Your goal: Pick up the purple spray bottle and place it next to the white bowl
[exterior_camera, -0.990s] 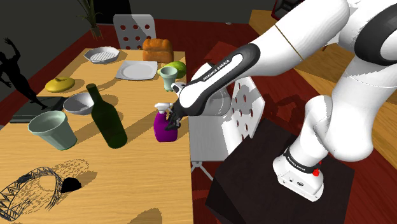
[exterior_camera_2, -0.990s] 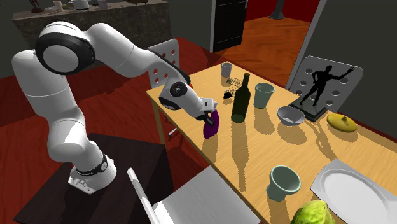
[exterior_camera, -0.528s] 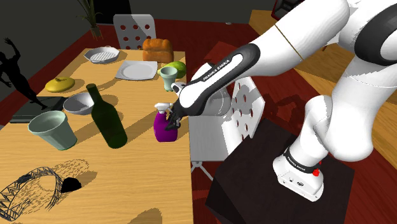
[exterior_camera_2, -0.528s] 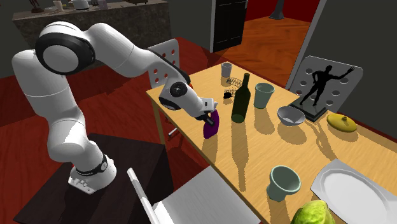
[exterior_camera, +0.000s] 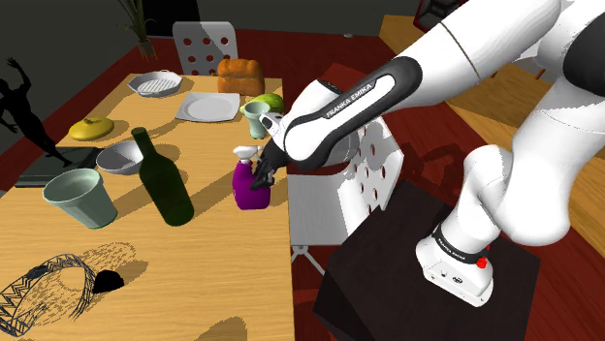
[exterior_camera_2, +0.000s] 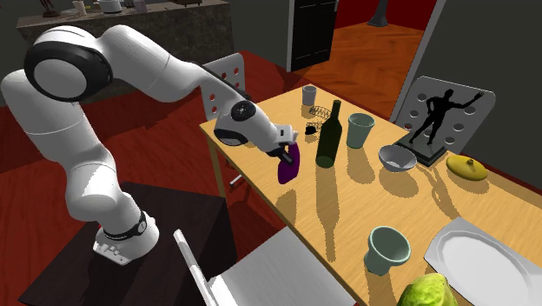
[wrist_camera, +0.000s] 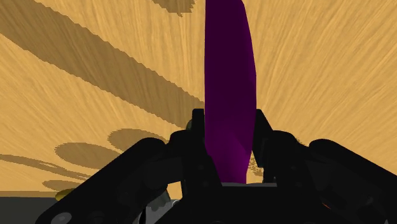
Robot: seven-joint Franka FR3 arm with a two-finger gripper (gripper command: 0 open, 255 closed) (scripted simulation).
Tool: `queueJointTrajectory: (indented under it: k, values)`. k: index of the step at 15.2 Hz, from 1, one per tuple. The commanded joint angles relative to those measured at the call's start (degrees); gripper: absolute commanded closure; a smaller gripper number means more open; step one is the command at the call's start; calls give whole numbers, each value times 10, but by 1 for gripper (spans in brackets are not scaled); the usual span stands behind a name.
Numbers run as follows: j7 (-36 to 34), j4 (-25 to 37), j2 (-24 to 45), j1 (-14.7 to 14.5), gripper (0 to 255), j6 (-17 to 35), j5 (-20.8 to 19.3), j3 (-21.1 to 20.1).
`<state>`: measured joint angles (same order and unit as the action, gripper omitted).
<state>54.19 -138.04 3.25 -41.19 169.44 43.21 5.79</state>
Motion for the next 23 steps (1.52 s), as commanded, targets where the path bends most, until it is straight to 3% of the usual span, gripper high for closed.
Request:
queueJointTrajectory:
  k: [1, 11, 23]
  values:
    - [-34, -5, -17, -2, 255, -10, -38, 7]
    - [-151, 3, -78, 13, 255, -72, -171, 13]
    - [-226, 40, -132, 35, 255, -160, -253, 3]
